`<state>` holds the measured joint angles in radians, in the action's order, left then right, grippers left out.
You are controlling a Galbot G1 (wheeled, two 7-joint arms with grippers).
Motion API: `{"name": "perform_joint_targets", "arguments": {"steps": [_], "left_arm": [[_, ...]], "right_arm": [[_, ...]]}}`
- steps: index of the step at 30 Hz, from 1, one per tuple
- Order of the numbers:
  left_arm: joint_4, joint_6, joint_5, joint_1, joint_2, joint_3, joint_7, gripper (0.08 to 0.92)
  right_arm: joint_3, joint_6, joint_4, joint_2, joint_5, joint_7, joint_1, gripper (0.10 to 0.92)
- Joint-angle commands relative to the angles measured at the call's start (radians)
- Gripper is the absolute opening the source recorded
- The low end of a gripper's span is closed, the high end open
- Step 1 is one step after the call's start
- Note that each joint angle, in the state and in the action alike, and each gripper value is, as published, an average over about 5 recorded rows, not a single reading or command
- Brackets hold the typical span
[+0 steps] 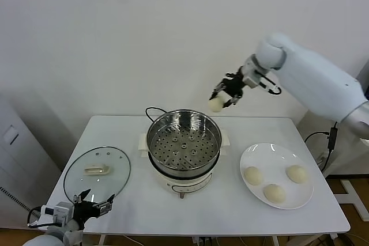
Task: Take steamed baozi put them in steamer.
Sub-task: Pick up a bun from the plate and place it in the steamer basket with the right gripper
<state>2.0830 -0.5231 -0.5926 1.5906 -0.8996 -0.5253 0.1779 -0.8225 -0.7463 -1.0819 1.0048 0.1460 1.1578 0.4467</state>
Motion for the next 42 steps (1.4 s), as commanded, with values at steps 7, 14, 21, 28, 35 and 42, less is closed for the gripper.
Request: {"name": "perform_joint_targets", "arguments": {"steps": [7, 14, 21, 28, 35, 42], "left_arm": [[-0.002, 0.0, 0.003, -0.001, -0.003, 0.004, 0.0, 0.823], [-0.005, -0.003, 0.007, -0.002, -0.003, 0.005, 0.0, 0.823], [-0.005, -0.003, 0.009, 0.0, -0.005, 0.007, 0.0, 0.823], [-0.005, -0.002, 0.009, -0.001, -0.007, 0.008, 0.0, 0.823], [-0.009, 0.001, 0.009, -0.003, -0.006, 0.009, -0.001, 0.823], [-0.014, 0.002, 0.009, -0.007, -0.005, 0.011, -0.001, 0.823]], "right_arm": [[0.0, -0.126, -0.071, 0.134, 0.303, -0.071, -0.068, 0.509], [0.022, -0.126, -0.052, 0.176, 0.445, -0.083, -0.147, 0.509], [0.049, -0.126, -0.017, 0.224, 0.487, -0.09, -0.205, 0.509], [0.069, -0.126, 0.025, 0.264, 0.525, -0.098, -0.237, 0.509], [0.088, -0.126, 0.058, 0.28, 0.562, -0.11, -0.257, 0.51], [0.087, -0.126, 0.056, 0.278, 0.548, -0.13, -0.256, 0.648]]}}
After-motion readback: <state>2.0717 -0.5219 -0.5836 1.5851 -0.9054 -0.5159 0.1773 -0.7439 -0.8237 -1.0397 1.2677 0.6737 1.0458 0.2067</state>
